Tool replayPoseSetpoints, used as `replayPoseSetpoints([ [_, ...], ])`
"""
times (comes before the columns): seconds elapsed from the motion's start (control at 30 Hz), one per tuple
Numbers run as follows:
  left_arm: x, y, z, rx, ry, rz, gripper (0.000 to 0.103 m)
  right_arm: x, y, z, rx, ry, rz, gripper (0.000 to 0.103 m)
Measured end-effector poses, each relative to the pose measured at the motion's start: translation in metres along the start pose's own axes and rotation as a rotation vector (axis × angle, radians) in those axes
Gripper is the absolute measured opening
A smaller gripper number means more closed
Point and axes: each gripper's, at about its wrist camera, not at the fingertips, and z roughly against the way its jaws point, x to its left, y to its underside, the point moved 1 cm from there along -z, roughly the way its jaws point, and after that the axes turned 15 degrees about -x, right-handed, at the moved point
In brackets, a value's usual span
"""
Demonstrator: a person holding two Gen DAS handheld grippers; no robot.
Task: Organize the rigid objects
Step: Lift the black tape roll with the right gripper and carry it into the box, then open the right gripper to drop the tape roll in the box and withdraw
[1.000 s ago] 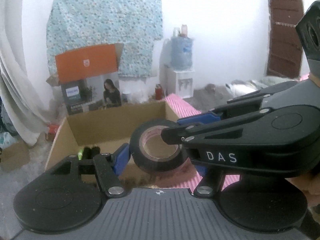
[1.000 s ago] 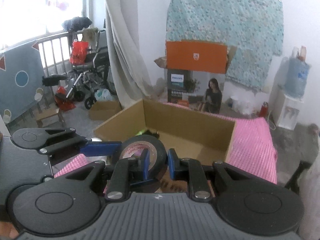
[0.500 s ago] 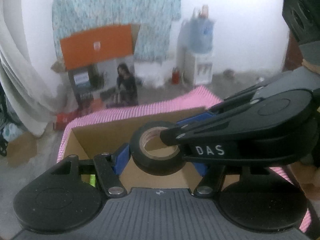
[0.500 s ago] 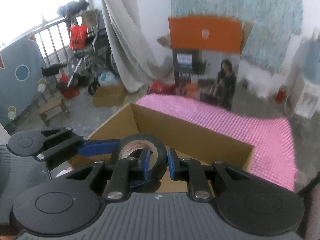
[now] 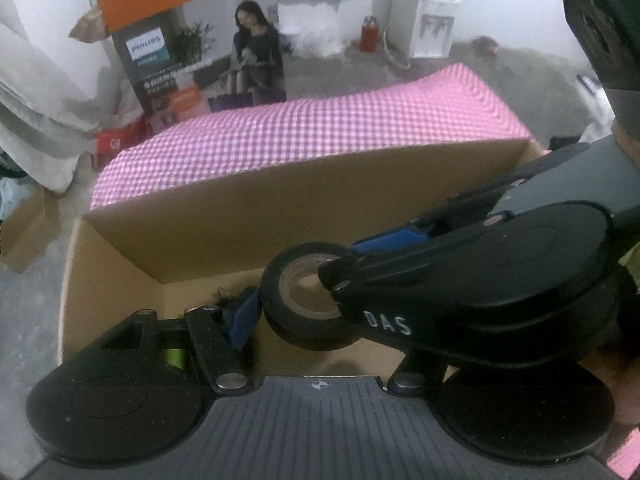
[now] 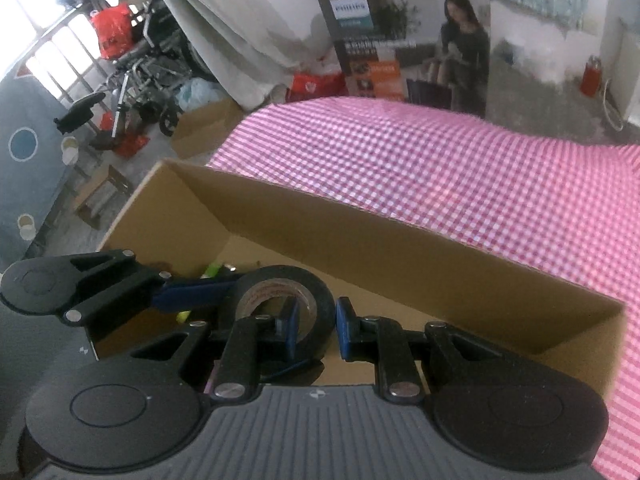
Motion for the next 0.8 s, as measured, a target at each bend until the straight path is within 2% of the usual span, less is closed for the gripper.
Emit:
replayPoseSetpoints([
  [0.23, 0.003, 0.002, -0.022, 0.051, -0.018, -0.003, 0.066, -0.015, 0.004, -0.029, 0.044, -0.004, -0.059, 0.022],
  [0.43, 0.009, -0.001, -0.023, 0.032, -0.025, 0.016, 0.07, -0.026, 0.005, -0.04, 0.056, -0.008, -0.132, 0.023],
  [0.67, 0.015, -0.001, -0.008, 0.008, -0.036, 0.03, 0.077, -0.033, 0.001, -0.025, 0.017, -0.008, -0.168, 0.024],
  [0.8, 0.015, 0.001, 0.014, -0.025, -0.026, 0.042, 0.082, -0.03, -0.005, 0.001, -0.033, -0.016, -0.168, 0.024],
])
